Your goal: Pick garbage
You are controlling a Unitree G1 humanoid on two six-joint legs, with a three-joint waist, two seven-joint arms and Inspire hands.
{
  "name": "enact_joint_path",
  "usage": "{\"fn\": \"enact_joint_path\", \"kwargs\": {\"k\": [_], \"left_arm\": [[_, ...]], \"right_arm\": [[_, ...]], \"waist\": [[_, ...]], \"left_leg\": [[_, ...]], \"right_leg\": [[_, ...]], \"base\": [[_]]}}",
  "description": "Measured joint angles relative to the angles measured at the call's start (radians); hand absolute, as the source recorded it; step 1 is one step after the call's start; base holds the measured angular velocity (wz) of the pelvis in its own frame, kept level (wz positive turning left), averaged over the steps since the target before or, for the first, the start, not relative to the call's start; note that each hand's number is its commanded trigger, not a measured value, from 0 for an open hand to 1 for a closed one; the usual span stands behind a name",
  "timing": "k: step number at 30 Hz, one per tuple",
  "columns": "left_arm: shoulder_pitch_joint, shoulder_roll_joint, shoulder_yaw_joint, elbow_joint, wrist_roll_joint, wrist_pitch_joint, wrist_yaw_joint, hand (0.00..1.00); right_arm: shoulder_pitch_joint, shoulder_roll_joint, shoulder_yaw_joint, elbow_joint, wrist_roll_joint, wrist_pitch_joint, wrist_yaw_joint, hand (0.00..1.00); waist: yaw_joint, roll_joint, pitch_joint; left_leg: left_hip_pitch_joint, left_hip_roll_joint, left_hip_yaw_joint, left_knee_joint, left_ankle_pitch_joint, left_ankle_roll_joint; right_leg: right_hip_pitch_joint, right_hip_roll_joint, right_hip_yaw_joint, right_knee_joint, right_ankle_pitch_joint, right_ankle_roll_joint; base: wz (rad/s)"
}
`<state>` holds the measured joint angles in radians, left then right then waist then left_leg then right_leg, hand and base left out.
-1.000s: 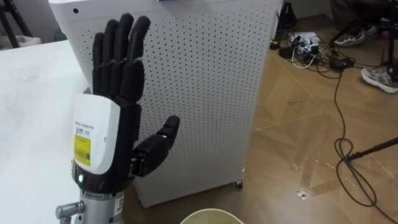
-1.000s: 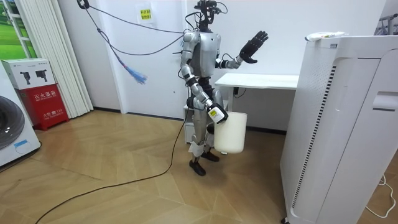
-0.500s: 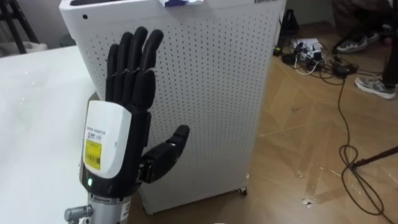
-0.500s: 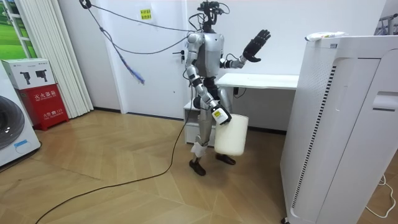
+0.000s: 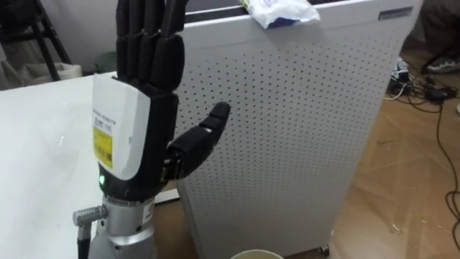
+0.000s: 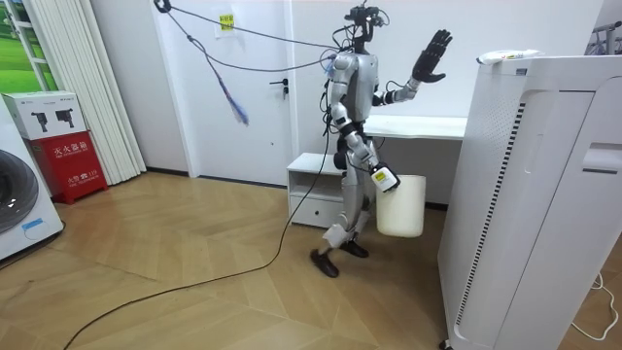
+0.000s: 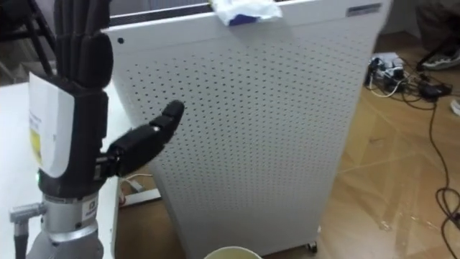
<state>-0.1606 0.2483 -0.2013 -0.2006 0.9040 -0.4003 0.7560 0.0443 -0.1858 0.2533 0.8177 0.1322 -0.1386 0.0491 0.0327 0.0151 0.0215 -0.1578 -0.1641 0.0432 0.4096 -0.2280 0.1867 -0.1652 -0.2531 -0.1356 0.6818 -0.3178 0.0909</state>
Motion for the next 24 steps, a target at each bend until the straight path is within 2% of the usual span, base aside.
{"fn": "enact_joint_path", "kwargs": {"k": [1,2,3,4,5,8,11,14,16,19,24], "left_arm": [[0.0,-0.001,-0.001,0.0,0.0,0.002,0.0,0.0],[0.0,0.0,-0.004,-0.001,-0.001,0.002,0.001,0.0],[0.0,-0.001,-0.007,0.0,-0.001,0.002,0.001,0.0],[-0.002,0.0,-0.017,-0.002,-0.001,0.002,0.001,0.0],[-0.005,0.001,-0.021,-0.006,0.001,0.001,0.001,0.0],[-0.008,0.017,-0.027,-0.014,0.002,0.004,0.001,0.0],[-0.009,0.04,-0.047,-0.014,0.002,0.016,0.001,0.0],[-0.01,0.041,-0.047,-0.016,0.003,0.036,-0.005,0.0],[-0.01,0.042,-0.051,-0.029,0.002,0.054,-0.024,0.0],[-0.01,0.042,-0.067,-0.066,0.002,0.07,-0.05,0.0],[-0.01,0.044,-0.102,-0.084,0.002,0.077,-0.1,0.0]], "right_arm": [[-0.001,0.001,0.001,0.0,-0.005,0.0,-0.001,1.0],[-0.001,0.002,0.004,0.0,-0.006,0.0,-0.001,1.0],[-0.001,0.002,0.005,0.0,-0.006,0.001,-0.002,1.0],[0.0,0.001,0.008,0.0,-0.005,0.004,-0.003,1.0],[-0.003,-0.001,0.008,0.001,-0.005,0.006,-0.003,1.0],[-0.008,-0.003,0.008,0.007,-0.003,0.008,-0.003,1.0],[-0.007,-0.003,0.01,0.008,-0.003,0.01,-0.003,1.0],[-0.023,0.003,0.009,0.006,-0.009,0.01,-0.003,1.0],[-0.023,0.011,0.008,-0.002,-0.017,0.01,-0.003,1.0],[-0.03,0.018,0.01,-0.01,-0.02,0.009,-0.002,1.0],[-0.041,0.022,0.012,-0.01,-0.019,0.008,0.01,1.0]], "waist": [[0.0,0.0,0.0],[-0.001,-0.001,-0.0004],[-0.003,0.001,-0.0007],[-0.006,0.007,-0.0046],[-0.006,0.006,-0.0045],[-0.006,0.006,-0.0049],[-0.001,0.007,-0.005],[0.0,0.007,-0.0052],[-0.004,0.006,-0.0057],[-0.004,0.005,-0.0062],[-0.013,0.005,-0.0063]], "left_leg": [[0.009,0.0,-0.002,-0.012,0.001,0.002],[0.022,-0.002,-0.003,-0.033,0.001,0.002],[0.028,-0.002,-0.006,-0.039,0.001,0.002],[0.037,-0.001,-0.019,-0.052,0.002,0.003],[0.046,0.002,-0.018,-0.064,0.003,0.003],[0.051,0.017,-0.017,-0.075,0.003,0.002],[0.082,0.03,-0.004,-0.11,0.005,0.0],[0.096,0.041,0.013,-0.146,0.009,-0.006],[0.101,0.048,0.015,-0.158,0.01,-0.008],[0.106,0.051,0.027,-0.164,0.011,-0.011],[0.136,0.054,0.031,-0.183,0.017,-0.021]], "right_leg": [[-0.003,0.027,0.008,-0.079,0.005,-0.003],[0.001,0.051,0.012,-0.162,0.034,-0.005],[0.008,0.06,0.013,-0.19,0.043,0.009],[0.028,0.071,0.015,-0.225,0.056,0.016],[0.041,0.085,0.022,-0.255,0.061,0.02],[0.074,0.106,0.023,-0.33,0.085,0.015],[0.115,0.124,0.028,-0.411,0.114,0.013],[0.141,0.141,0.051,-0.483,0.15,0.014],[0.156,0.15,0.053,-0.52,0.168,0.009],[0.168,0.153,0.052,-0.548,0.176,0.01],[0.187,0.153,0.051,-0.55,0.176,0.008]], "base": [[0.0],[0.0],[0.09],[0.05],[0.0],[-0.05],[-0.14],[-0.26],[-0.13],[-0.12],[-0.02]]}}
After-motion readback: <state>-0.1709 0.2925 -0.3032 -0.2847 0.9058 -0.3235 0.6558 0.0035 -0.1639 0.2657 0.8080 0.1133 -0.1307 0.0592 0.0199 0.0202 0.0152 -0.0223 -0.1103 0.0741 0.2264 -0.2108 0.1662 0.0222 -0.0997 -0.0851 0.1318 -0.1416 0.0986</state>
